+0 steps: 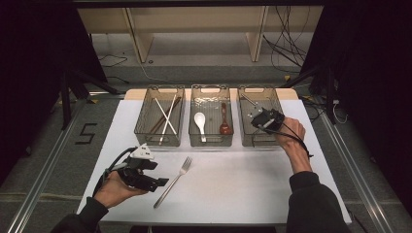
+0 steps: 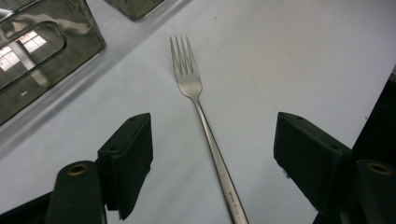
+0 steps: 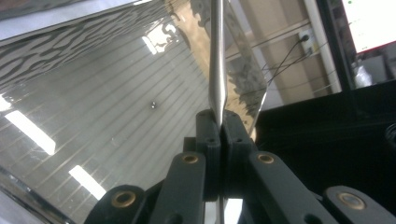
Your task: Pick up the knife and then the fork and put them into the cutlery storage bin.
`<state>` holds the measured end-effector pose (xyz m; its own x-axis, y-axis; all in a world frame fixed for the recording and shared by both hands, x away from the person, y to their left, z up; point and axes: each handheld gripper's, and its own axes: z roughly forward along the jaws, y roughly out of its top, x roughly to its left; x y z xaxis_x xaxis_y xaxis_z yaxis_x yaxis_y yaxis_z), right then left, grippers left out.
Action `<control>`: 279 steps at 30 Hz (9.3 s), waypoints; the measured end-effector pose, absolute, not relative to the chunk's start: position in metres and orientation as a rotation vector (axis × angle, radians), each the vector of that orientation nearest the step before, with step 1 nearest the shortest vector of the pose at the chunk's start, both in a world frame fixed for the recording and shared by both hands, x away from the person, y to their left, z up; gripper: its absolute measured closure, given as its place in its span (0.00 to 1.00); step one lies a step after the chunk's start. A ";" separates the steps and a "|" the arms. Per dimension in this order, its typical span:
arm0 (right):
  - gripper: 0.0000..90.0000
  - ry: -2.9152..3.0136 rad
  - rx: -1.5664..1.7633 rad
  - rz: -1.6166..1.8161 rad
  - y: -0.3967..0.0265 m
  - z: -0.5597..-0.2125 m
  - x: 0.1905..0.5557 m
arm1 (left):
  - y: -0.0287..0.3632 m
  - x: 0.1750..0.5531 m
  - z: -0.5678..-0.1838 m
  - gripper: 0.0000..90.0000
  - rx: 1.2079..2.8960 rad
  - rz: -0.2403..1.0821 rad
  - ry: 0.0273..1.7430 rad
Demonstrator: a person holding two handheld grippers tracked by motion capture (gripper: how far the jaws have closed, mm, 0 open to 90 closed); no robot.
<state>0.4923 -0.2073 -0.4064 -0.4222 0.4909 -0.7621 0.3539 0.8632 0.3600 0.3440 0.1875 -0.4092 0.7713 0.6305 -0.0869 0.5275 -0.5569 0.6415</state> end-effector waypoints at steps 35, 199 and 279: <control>0.97 2.144 0.987 0.302 -0.209 -0.403 0.532 | 0.184 0.339 -0.412 0.28 2.311 0.203 0.850; 0.43 2.322 0.118 0.802 -0.113 -0.410 0.299 | 0.081 0.370 -0.394 0.93 2.606 0.007 0.632; 0.99 2.256 0.205 0.528 -0.170 -0.408 0.347 | 0.136 0.358 -0.382 0.28 2.258 0.147 0.774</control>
